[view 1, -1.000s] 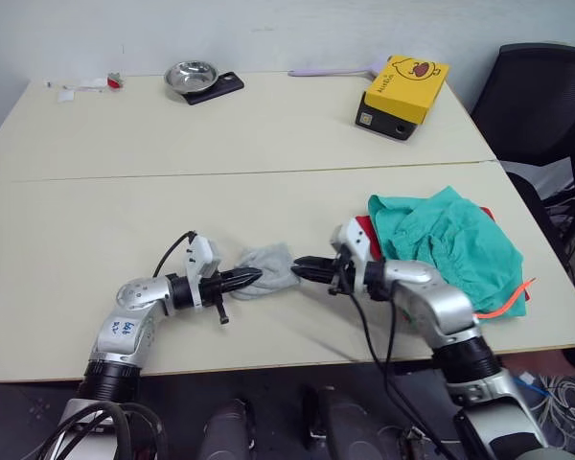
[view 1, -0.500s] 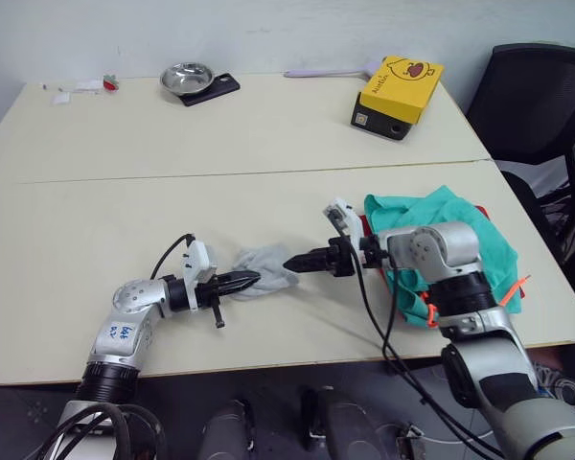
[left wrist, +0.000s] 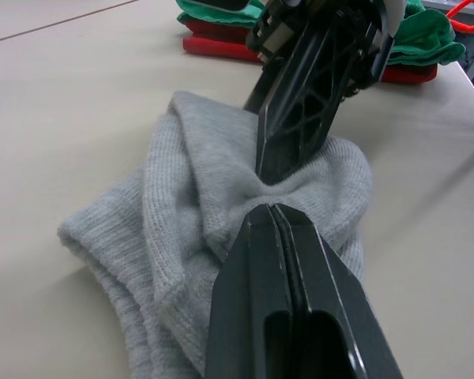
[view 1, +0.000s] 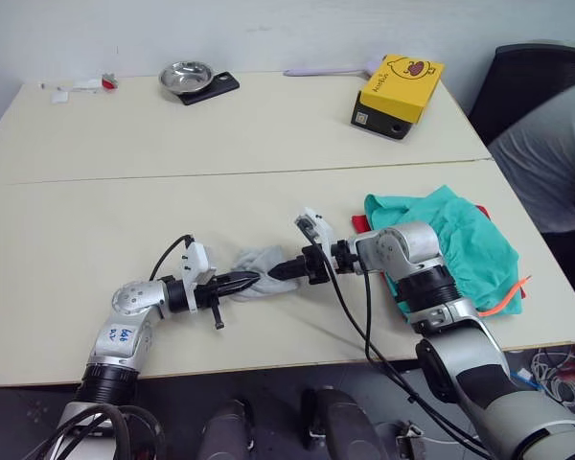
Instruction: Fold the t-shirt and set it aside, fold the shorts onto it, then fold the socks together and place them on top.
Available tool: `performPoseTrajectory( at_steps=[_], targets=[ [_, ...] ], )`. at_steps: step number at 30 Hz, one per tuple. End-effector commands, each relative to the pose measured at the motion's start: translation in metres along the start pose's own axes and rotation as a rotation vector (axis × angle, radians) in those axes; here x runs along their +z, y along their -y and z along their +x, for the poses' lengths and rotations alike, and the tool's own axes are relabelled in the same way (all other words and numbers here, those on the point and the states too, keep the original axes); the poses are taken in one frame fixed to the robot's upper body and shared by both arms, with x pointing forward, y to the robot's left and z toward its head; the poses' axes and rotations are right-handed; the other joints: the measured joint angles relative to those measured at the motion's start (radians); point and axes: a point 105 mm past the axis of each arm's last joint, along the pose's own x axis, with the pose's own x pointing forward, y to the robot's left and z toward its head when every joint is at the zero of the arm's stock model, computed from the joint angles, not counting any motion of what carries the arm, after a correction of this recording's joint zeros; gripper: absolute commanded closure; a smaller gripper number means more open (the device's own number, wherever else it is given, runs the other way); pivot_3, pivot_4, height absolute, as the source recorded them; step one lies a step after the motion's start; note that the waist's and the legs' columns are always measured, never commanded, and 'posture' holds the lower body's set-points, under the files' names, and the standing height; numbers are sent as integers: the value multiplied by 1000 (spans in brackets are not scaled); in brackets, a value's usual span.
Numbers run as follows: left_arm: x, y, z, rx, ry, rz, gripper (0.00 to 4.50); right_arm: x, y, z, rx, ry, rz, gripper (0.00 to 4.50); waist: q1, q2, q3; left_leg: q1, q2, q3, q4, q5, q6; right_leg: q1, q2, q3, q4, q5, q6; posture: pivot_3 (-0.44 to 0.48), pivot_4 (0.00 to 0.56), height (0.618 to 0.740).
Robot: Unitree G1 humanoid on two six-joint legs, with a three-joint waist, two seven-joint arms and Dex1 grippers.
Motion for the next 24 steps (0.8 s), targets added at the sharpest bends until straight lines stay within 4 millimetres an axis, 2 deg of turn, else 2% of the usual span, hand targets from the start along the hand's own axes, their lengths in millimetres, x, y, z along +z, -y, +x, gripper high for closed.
performPoseTrajectory(
  at_steps=[1, 7, 8, 9, 13, 15, 19, 22, 24],
  targets=[
    [-3, -1, -3, 7, -8, -3, 4500, -8, -3, 4, 44, -5, 75, 4484, 1, 0, 0, 0, 0, 0, 0, 0, 0, 0, 0, 0, 0, 0, 0, 0, 150, 740],
    [13, 4, -9, -14, 66, -96, 4500, 11, -7, -30, 49, 135, 70, 4484, 3, 0, 0, -3, 0, 0, -1, 0, 0, -2, 0, 0, 0, 0, 0, 0, 150, 740],
    [17, 7, -13, -26, 69, -113, 4317, 14, -11, -43, 64, 164, 68, 4495, 4, 0, 0, -4, 0, 0, -1, 0, 0, -3, 0, 0, 0, 0, 0, 0, 150, 740],
    [26, 10, -16, -41, 88, -49, 4121, 15, -16, -56, 76, 187, 59, 4500, 5, 1, 1, -5, 0, 0, 0, 0, 0, -4, 0, 0, -1, 0, 0, 0, 150, 740],
    [93, 31, -13, -122, 250, 107, 2951, 1, -32, -102, 60, 195, -33, 4500, 23, 1, 1, -16, -1, -1, 1, 0, 1, -13, -1, -1, -1, 0, 1, 0, 150, 740],
    [108, 43, -10, -163, 289, 101, 2294, 1, -36, -124, 56, 263, -36, 4500, 29, 1, 1, -17, -1, -2, 1, 0, 1, -14, -1, -1, -1, 0, 1, 0, 150, 740],
    [102, 52, -12, -173, 269, 35, 1048, 4, -42, -164, 15, 397, -71, 4500, 26, 2, 2, -16, -1, 0, 1, 0, 1, -14, 0, 1, 0, 1, 1, 0, 150, 740],
    [90, 52, -16, -156, 244, 2, 65, 7, -31, -214, -140, 515, -47, 4500, 28, 2, 2, -15, -1, 0, 1, 2, 1, -14, 1, 1, 0, 1, 1, 0, 150, 740],
    [89, 52, -16, -153, 250, -4, 20, 0, -17, -248, -282, 556, 15, 4500, 33, 3, 3, -16, -1, -1, 2, 2, 1, -14, 2, 1, 0, 1, 1, 0, 150, 740]
  ],
)
